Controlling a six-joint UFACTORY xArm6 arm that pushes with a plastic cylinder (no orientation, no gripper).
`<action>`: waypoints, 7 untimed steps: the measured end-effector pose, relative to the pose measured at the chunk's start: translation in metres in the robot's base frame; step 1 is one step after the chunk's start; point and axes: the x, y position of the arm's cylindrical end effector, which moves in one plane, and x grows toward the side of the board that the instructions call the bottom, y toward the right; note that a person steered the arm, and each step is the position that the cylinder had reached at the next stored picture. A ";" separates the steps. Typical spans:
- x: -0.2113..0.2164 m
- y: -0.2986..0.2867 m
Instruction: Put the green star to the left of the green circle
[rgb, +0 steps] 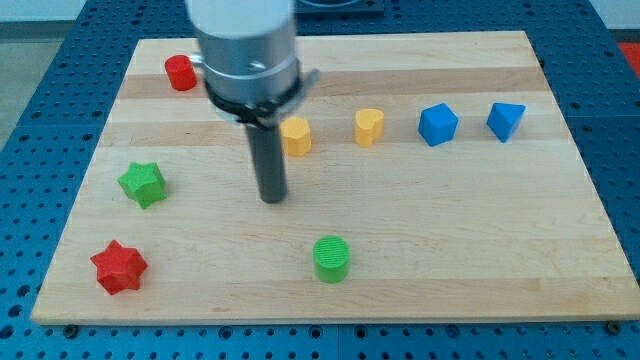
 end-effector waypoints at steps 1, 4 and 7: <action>-0.031 -0.056; -0.043 -0.182; -0.007 -0.178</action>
